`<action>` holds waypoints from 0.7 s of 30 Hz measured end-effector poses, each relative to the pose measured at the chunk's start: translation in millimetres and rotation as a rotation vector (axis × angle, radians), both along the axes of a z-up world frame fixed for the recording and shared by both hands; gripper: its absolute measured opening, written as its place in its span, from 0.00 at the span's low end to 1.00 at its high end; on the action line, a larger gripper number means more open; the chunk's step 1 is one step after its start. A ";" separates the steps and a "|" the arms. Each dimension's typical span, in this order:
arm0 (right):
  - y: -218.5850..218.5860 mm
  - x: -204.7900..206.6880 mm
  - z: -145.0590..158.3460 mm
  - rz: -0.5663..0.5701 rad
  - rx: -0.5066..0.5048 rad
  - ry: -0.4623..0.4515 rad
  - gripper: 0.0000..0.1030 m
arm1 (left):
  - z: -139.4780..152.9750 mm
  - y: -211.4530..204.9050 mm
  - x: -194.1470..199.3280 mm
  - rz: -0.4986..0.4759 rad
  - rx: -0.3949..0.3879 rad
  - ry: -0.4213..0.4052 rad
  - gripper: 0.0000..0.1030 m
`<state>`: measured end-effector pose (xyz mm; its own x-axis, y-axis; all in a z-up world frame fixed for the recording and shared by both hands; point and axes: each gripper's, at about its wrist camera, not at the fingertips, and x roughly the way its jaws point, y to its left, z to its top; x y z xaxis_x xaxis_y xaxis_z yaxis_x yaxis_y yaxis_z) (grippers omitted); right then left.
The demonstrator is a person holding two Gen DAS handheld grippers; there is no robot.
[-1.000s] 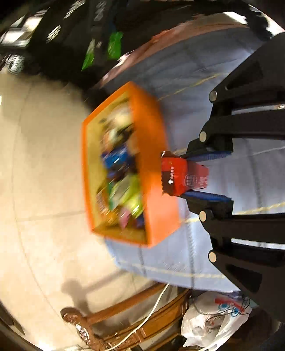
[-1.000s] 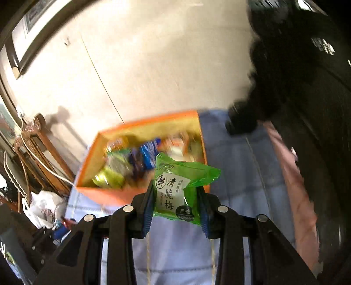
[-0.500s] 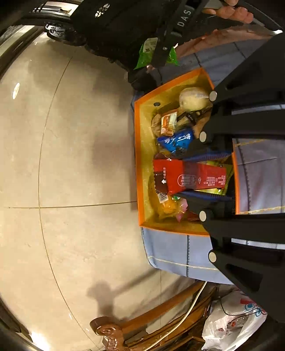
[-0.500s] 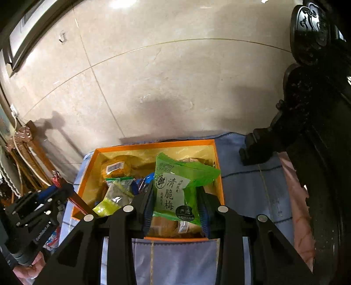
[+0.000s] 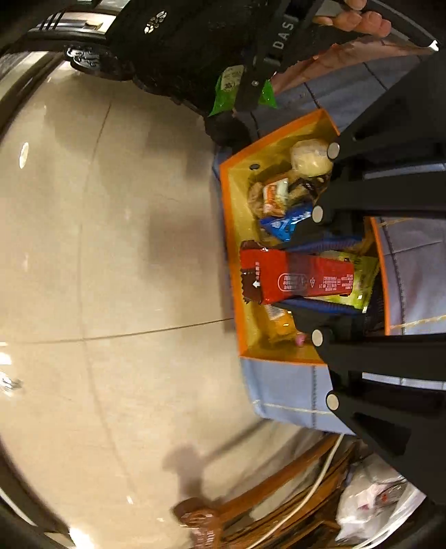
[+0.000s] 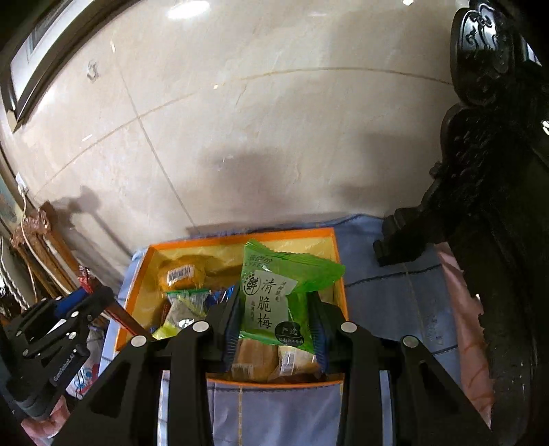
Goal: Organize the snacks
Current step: 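Carry both packs over the orange box and release them inside, then grasp a clear candy bag with the left tool while the right grasps an orange cake pack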
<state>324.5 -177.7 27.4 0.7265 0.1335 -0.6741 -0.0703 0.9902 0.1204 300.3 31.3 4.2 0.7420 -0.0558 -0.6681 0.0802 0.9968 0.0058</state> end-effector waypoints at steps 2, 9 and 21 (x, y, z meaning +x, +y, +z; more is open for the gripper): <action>-3.6 4.9 9.4 -0.013 0.036 -0.020 0.46 | 10.0 -1.6 4.5 0.004 0.001 -0.027 0.23; 1.8 9.2 33.3 -0.013 -0.090 -0.035 0.97 | 37.6 -8.3 3.8 0.018 0.087 -0.123 0.96; -40.8 -100.5 -2.0 0.077 -0.151 0.051 0.97 | -28.4 -17.4 -93.0 -0.115 -0.043 0.055 0.96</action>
